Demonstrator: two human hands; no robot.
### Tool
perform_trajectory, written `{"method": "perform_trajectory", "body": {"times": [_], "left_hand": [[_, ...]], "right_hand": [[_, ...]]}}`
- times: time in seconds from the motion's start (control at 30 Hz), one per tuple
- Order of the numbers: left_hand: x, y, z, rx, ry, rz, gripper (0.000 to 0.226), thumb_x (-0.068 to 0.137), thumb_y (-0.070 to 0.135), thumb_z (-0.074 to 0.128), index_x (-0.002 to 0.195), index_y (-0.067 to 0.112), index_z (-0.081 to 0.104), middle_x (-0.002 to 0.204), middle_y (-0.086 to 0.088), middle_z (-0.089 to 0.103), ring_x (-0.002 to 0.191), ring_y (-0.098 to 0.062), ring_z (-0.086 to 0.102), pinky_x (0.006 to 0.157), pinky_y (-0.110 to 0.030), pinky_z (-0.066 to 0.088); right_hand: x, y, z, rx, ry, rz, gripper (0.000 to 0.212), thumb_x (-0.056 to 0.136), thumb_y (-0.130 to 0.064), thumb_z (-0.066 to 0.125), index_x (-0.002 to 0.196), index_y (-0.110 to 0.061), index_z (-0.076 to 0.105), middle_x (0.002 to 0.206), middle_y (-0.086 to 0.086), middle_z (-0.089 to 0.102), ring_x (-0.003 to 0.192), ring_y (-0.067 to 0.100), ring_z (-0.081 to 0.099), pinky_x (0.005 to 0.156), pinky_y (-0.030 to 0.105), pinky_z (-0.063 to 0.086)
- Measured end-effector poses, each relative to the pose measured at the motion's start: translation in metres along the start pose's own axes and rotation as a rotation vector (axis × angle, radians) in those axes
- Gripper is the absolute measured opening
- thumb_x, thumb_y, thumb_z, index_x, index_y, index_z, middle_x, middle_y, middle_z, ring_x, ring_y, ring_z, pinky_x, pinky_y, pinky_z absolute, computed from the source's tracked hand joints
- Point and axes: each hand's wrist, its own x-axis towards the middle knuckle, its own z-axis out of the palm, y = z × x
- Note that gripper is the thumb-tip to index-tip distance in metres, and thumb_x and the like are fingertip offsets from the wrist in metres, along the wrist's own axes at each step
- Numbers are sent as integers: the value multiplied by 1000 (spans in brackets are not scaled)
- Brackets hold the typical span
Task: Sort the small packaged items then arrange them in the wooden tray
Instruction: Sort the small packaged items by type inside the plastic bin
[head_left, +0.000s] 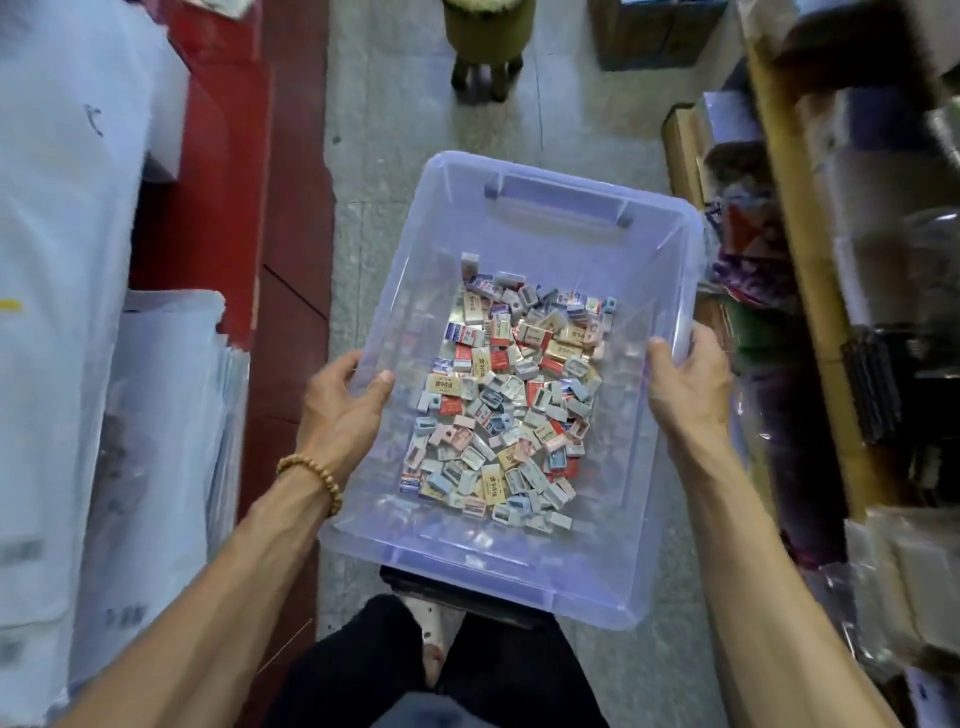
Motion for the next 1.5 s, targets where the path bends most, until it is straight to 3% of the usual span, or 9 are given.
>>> {"method": "perform_trajectory", "body": {"times": [0.17,0.43,0.6,0.77,0.9,1.03,1.17,1.33,1.5], "left_hand": [[85,68,9,37,117,-8,29,93,18,63,122,15,63,116,0,66,96,-11,60,69,-10,42],[275,148,22,11,59,-30,41,91,20,65,130,8,59,131,-11,61,122,-27,57,103,-39,46],[400,228,37,12,-23,15,28,93,16,63,119,10,65,110,-6,69,85,-12,64,65,-15,48],[507,311,59,25,-103,55,29,92,21,64,121,14,64,117,-5,68,109,-24,64,94,-42,52],[591,369,95,-12,-183,108,12,94,16,61,94,27,67,99,2,72,88,-15,66,75,-29,51],[673,424,133,-40,-241,96,14,93,20,63,105,22,68,105,-1,72,96,-22,68,84,-42,56],[738,482,161,-51,-282,85,12,94,16,61,101,25,66,96,2,71,82,-13,68,63,-26,54],[827,539,199,-66,-347,95,15,94,16,62,97,30,67,98,2,72,87,-17,69,77,-36,57],[918,591,250,-55,-385,94,16,94,16,62,104,27,67,100,1,72,86,-14,69,74,-34,56]], "right_hand": [[106,-79,26,-50,-94,-78,11,102,-24,49,107,-23,39,86,-6,43,67,6,37,51,10,30],[266,-188,92,-73,-54,-139,8,101,-18,51,109,-19,51,78,-15,40,67,6,40,53,7,35],[366,-258,117,-62,21,-97,25,99,-18,52,121,-8,59,101,3,59,88,20,55,72,27,41],[459,-313,127,-2,124,-52,23,99,-19,52,120,-13,59,105,0,61,88,16,57,76,31,43],[545,-340,137,9,187,-19,21,98,-20,52,116,-14,60,97,-5,61,82,12,55,73,30,44],[630,-373,140,-20,236,15,23,96,-18,52,116,-13,62,106,2,65,93,20,56,77,30,40],[704,-414,140,-19,255,64,18,94,-17,50,105,-6,59,97,11,64,84,25,57,76,40,47],[795,-442,151,-38,270,113,15,97,-17,48,106,-11,58,87,-1,55,66,4,44,55,17,38],[896,-466,164,-8,316,149,14,96,-16,49,105,-10,59,86,-4,56,66,4,44,58,23,39]]}}
